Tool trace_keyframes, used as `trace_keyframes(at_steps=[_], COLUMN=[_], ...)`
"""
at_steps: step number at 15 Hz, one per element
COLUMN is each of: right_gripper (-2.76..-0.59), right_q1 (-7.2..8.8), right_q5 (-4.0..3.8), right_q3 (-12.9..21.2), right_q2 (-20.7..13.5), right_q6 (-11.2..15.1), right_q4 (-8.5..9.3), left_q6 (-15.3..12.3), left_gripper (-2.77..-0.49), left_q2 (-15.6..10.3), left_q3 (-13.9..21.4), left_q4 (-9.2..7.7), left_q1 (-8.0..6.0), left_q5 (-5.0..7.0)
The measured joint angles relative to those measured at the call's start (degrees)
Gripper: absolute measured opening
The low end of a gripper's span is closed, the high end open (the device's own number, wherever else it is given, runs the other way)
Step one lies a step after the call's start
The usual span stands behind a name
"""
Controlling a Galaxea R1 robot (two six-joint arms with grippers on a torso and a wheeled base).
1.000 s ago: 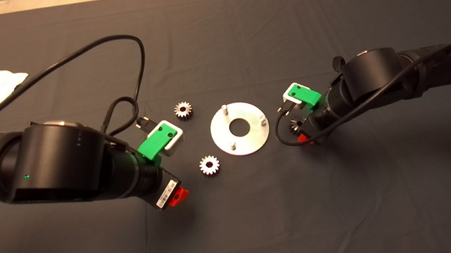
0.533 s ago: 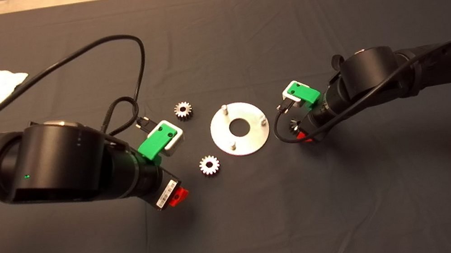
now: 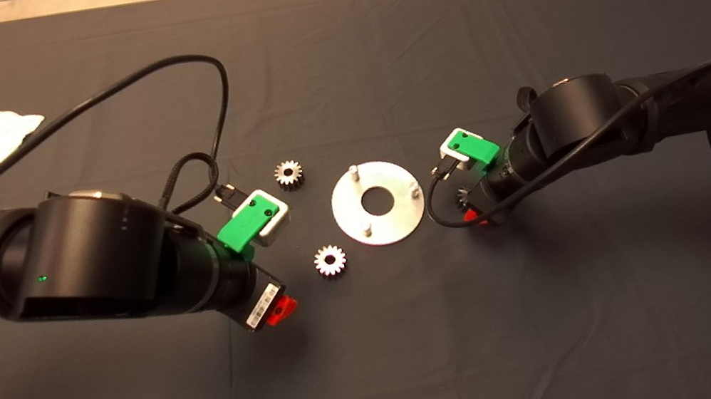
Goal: Install three planetary gears onto the carrier pins
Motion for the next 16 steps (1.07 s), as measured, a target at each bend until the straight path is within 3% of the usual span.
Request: trace_keyframes(at_steps=[12,16], right_gripper=[-1.53,-1.77], right_q1=[0.00,0.00], right_q5=[0.00,0.02], right_q3=[-0.6,-0.6], right_q2=[0.1,0.1], right_q6=[0.3,1.8], right_q4=[0.00,0.00], left_q6=[0.0,0.0], left_gripper=[-0.75,-0.75], left_q2=[-0.1,-0.1], left_q3=[0.0,0.0], left_q4=[0.00,0.00], left_q1=[0.01,0.01], left_q5=[0.00,0.00])
